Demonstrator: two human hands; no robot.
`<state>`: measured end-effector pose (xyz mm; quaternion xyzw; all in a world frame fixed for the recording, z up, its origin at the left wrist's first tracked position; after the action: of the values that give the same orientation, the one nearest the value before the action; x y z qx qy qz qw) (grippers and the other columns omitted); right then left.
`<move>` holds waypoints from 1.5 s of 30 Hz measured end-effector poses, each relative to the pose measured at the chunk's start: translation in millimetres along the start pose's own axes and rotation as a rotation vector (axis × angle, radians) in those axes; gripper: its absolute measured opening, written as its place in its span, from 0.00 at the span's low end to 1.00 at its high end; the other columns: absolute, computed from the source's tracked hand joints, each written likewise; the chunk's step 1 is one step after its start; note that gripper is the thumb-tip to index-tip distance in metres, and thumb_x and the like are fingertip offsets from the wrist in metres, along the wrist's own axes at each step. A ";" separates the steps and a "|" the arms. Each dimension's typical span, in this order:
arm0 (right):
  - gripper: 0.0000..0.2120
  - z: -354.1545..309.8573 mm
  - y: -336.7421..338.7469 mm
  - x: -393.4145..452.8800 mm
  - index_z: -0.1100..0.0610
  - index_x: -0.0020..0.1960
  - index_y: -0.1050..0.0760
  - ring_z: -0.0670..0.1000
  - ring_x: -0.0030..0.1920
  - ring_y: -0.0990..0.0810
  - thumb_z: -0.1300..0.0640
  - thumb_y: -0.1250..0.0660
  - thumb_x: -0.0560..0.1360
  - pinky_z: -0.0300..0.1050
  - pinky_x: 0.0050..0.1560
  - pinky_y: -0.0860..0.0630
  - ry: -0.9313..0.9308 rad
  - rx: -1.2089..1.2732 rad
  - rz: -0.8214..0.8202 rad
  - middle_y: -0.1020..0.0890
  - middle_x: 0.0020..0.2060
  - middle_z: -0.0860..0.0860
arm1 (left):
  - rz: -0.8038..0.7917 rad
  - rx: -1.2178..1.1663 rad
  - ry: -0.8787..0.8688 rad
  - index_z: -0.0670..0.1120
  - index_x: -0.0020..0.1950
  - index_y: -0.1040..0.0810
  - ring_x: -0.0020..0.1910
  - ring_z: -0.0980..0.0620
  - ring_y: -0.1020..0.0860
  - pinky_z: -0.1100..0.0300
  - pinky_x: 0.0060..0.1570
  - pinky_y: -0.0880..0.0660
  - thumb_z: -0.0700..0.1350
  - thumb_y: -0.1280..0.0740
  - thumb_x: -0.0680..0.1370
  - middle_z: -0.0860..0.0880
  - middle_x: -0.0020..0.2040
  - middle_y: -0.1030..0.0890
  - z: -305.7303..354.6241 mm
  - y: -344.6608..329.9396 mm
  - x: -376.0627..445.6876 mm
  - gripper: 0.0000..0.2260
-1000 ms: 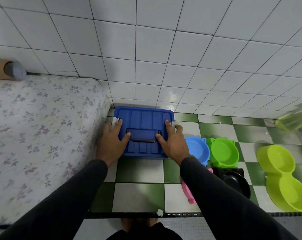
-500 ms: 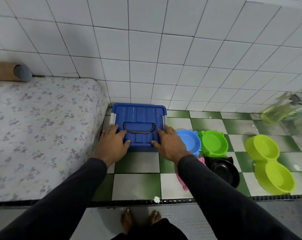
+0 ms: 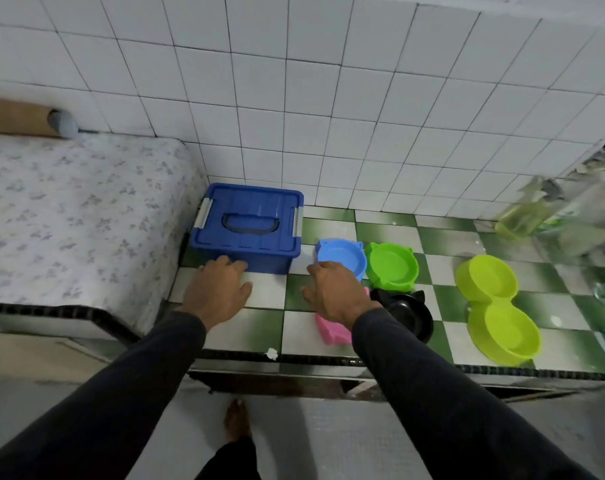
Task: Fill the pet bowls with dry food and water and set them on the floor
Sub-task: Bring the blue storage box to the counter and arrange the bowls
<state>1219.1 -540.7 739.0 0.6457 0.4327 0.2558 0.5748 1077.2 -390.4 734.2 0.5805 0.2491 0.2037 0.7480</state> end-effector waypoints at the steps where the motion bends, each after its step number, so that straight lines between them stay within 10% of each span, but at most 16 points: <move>1: 0.16 5.5 -1.1 -12.4 0.60 0.57 0.23 0.61 0.55 0.22 0.48 0.38 0.79 0.53 0.56 0.25 0.012 -0.010 0.001 0.19 0.53 0.58 | -0.003 -0.003 0.003 0.45 0.72 0.25 0.57 0.39 0.22 0.47 0.56 0.24 0.54 0.35 0.81 0.41 0.61 0.22 9.4 -4.3 -10.9 0.22; 16: 0.21 74.5 -42.5 -189.3 0.58 0.64 0.23 0.60 0.58 0.22 0.47 0.36 0.76 0.52 0.60 0.26 -0.015 -0.026 -0.049 0.19 0.55 0.57 | -0.042 0.075 -0.039 0.49 0.67 0.23 0.56 0.46 0.22 0.48 0.59 0.24 0.56 0.37 0.81 0.46 0.60 0.20 125.5 -59.0 -161.5 0.18; 45: 0.24 122.2 -307.1 -268.9 0.55 0.72 0.28 0.57 0.66 0.27 0.43 0.41 0.82 0.54 0.66 0.29 -0.248 0.166 -0.403 0.25 0.67 0.56 | -0.493 0.023 -0.021 0.51 0.79 0.34 0.64 0.43 0.24 0.48 0.64 0.26 0.58 0.40 0.83 0.45 0.70 0.26 79.9 -334.8 -231.4 0.26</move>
<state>1105.9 -844.5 462.5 0.6176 0.4985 0.0183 0.6080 947.5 -670.4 457.2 0.5127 0.3778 0.0063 0.7710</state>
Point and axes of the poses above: each hand's wrist, its own x-axis towards the middle knuckle, its own y-axis out of the back of the hand, z = x × y, the point moved 9 cm from there along x, towards the middle knuckle
